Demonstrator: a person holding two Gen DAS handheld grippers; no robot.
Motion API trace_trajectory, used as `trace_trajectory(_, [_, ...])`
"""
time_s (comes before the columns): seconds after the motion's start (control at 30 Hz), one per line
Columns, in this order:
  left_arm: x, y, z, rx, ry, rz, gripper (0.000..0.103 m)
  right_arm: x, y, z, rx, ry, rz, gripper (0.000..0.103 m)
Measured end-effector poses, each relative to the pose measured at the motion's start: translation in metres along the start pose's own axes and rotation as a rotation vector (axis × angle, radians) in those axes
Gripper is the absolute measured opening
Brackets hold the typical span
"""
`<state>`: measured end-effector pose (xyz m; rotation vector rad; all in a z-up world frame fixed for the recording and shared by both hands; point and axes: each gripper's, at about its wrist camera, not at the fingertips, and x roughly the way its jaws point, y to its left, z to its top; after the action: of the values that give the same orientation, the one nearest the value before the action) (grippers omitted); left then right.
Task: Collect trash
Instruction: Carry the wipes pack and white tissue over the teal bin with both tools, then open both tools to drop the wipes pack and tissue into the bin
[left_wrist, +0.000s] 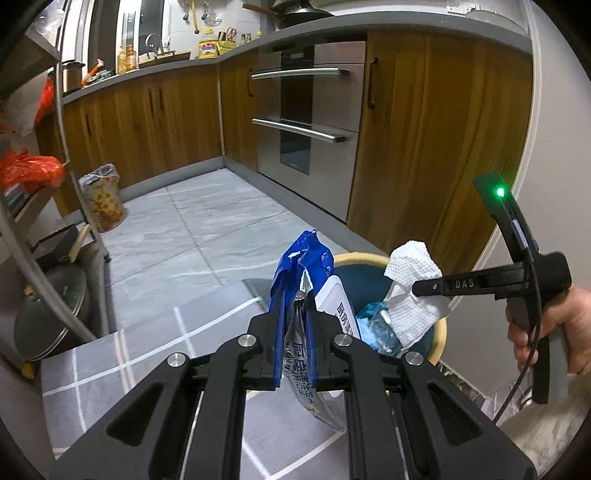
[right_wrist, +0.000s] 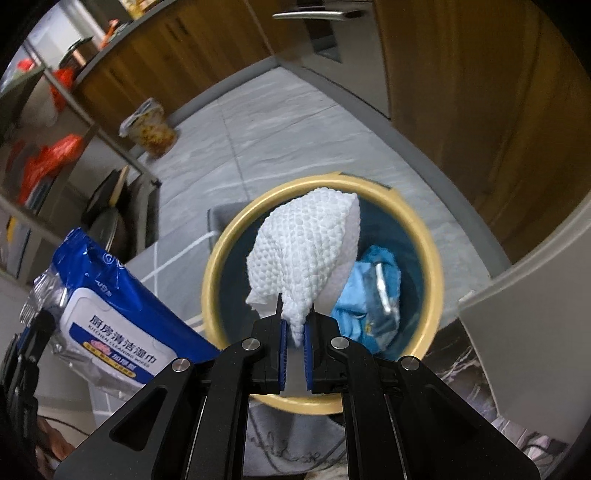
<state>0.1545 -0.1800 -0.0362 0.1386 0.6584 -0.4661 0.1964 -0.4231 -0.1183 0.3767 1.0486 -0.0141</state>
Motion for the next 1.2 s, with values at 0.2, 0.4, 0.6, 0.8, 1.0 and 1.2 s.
trace_trajectory(0.2, [0.023, -0.006, 0.011, -0.009, 0.006, -0.037, 0.009, 0.003, -0.023, 0.004, 0.024, -0.009, -0.056, 0.008])
trace_trajectory(0.4, [0.046, -0.019, 0.015, 0.026, 0.015, -0.054, 0.009, 0.015, -0.046, 0.011, 0.075, 0.007, -0.086, 0.008])
trace_trajectory(0.6, [0.066, -0.030, 0.017, 0.043, 0.023, -0.085, 0.009, 0.019, -0.049, 0.013, 0.060, 0.001, -0.122, 0.008])
trace_trajectory(0.8, [0.080, -0.039, 0.010, 0.085, 0.018, -0.069, 0.009, 0.033, -0.055, 0.011, 0.067, 0.044, -0.124, 0.008])
trace_trajectory(1.0, [0.100, -0.038, -0.004, 0.084, 0.073, -0.059, 0.009, 0.056, -0.047, 0.005, 0.021, 0.112, -0.119, 0.009])
trace_trajectory(1.2, [0.115, -0.048, -0.023, 0.171, 0.132, -0.053, 0.010, 0.078, -0.038, 0.001, -0.011, 0.176, -0.173, 0.009])
